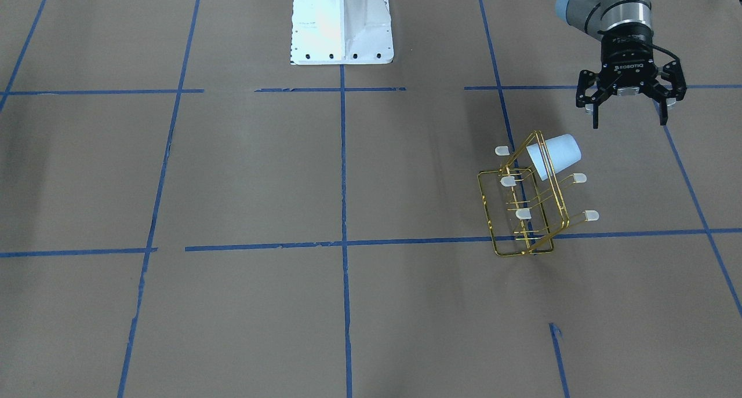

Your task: Hang cup on cup holder

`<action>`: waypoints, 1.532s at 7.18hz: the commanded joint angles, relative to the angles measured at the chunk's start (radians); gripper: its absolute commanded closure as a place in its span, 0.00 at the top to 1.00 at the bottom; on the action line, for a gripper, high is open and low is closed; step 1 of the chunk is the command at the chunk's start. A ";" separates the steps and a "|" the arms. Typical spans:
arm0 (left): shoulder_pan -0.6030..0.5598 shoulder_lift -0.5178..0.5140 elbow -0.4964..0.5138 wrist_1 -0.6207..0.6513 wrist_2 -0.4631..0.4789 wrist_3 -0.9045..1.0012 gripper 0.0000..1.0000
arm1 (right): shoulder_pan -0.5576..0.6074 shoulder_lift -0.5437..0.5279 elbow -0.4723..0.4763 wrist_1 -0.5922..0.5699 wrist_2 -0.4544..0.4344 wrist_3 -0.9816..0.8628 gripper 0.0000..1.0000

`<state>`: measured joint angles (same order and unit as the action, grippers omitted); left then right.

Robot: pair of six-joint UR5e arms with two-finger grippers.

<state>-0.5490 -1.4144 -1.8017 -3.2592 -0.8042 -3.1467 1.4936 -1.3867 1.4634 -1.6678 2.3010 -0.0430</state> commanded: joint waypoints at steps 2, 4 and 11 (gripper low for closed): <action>-0.284 0.017 0.022 -0.045 -0.417 0.522 1.00 | 0.001 0.000 0.000 0.000 0.000 0.000 1.00; -0.504 0.002 0.077 0.002 -0.709 0.876 1.00 | 0.001 0.000 0.000 0.000 0.000 0.000 1.00; -0.813 -0.031 0.081 0.648 -1.205 2.003 1.00 | -0.001 0.000 0.000 -0.001 0.000 0.000 1.00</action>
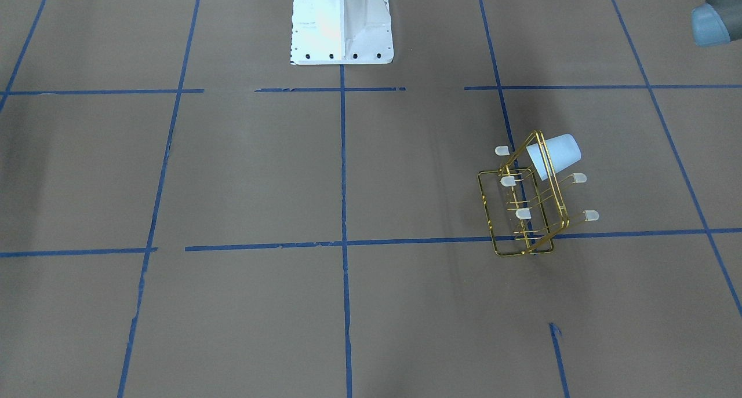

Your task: Hang cup on cup holder

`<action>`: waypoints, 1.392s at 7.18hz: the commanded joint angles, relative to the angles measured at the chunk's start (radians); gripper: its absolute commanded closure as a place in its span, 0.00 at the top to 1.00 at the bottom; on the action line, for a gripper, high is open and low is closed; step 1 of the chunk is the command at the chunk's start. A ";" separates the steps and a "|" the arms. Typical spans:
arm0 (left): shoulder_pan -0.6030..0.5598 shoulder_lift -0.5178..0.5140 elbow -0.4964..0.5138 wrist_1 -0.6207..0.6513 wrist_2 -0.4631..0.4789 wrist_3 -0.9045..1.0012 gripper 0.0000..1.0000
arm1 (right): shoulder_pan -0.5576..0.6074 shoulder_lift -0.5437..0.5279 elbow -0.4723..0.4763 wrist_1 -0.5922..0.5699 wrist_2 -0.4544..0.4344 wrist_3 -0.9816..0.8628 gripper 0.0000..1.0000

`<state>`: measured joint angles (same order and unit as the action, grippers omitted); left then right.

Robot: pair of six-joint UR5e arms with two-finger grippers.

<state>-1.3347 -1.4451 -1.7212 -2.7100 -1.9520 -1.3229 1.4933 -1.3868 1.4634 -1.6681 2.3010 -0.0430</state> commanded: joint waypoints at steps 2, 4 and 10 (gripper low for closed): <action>-0.037 0.003 0.000 0.243 -0.079 0.435 1.00 | 0.001 0.000 0.000 0.001 0.000 0.000 1.00; -0.064 0.005 -0.001 0.423 -0.108 0.693 1.00 | 0.001 0.000 0.000 0.001 0.000 0.000 1.00; -0.251 -0.070 -0.017 1.080 -0.292 1.388 1.00 | 0.001 0.000 0.000 0.001 0.000 0.000 1.00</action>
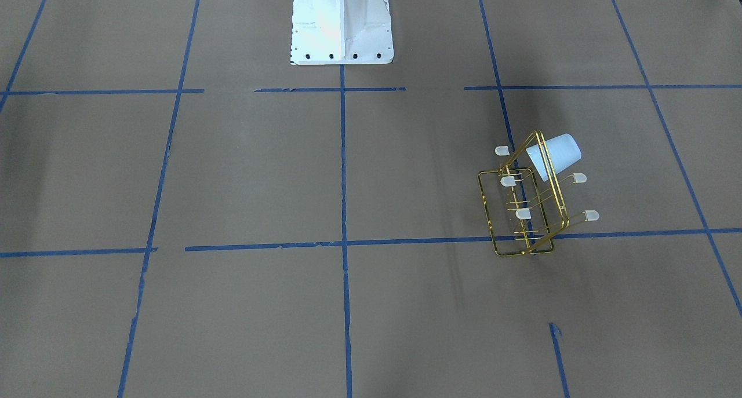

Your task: Hang cup on cup holder

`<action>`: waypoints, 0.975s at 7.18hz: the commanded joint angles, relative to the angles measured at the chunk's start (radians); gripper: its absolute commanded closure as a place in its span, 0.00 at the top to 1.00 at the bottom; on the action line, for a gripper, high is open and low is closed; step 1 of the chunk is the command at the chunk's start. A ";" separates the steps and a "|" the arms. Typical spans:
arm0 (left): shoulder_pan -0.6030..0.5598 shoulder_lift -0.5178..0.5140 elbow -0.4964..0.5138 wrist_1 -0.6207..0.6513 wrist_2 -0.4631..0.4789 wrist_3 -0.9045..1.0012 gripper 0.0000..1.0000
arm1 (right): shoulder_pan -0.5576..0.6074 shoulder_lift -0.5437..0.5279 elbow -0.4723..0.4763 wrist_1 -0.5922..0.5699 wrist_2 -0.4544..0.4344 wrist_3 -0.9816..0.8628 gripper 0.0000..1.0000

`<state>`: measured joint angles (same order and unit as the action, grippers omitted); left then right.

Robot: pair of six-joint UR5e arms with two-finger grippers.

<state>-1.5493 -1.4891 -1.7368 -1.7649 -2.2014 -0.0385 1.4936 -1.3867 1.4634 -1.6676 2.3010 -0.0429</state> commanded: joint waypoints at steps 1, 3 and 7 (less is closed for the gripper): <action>-0.054 -0.030 -0.001 0.166 -0.067 0.126 1.00 | 0.000 0.000 0.000 -0.001 0.000 0.000 1.00; -0.089 -0.045 -0.001 0.305 -0.153 0.213 1.00 | 0.000 0.000 0.000 -0.001 0.000 0.000 1.00; -0.091 -0.039 0.022 0.352 -0.139 0.292 1.00 | 0.000 0.000 0.000 -0.001 0.000 0.000 1.00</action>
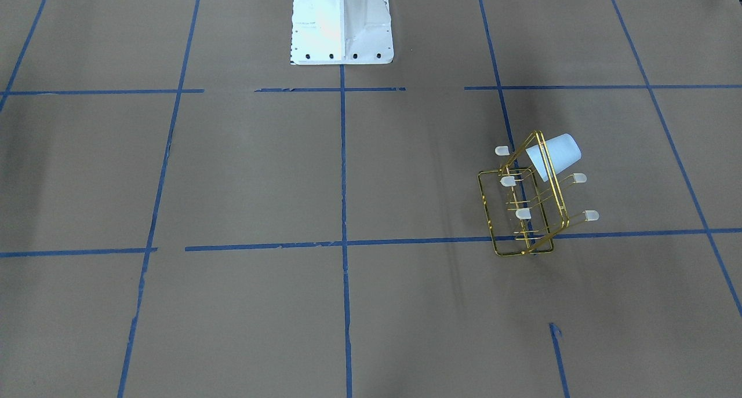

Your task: Hang cup on cup holder

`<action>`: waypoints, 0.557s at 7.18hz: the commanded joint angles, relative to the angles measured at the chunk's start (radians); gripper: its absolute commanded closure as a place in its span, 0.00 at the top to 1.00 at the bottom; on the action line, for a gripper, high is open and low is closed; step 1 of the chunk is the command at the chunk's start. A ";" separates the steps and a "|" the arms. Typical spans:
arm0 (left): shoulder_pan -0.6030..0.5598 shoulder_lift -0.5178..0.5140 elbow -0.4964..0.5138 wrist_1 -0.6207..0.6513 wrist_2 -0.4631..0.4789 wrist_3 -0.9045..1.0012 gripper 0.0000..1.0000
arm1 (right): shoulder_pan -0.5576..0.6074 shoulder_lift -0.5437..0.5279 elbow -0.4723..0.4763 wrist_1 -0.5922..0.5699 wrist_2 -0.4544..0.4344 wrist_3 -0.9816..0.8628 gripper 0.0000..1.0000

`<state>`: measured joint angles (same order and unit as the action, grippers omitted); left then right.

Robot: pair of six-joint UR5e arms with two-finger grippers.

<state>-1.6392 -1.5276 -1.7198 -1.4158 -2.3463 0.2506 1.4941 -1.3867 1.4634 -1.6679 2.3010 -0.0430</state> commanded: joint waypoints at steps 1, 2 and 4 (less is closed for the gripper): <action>0.001 -0.005 0.009 0.003 0.009 0.000 1.00 | -0.001 0.000 0.000 -0.001 0.000 0.000 1.00; 0.002 -0.005 0.019 0.001 0.007 -0.001 1.00 | -0.002 0.000 0.000 -0.001 0.000 0.000 1.00; 0.002 -0.017 0.022 -0.005 0.004 0.001 1.00 | 0.000 0.000 0.000 -0.001 0.000 0.000 1.00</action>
<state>-1.6371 -1.5358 -1.7005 -1.4182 -2.3407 0.2504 1.4935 -1.3867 1.4634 -1.6689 2.3010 -0.0429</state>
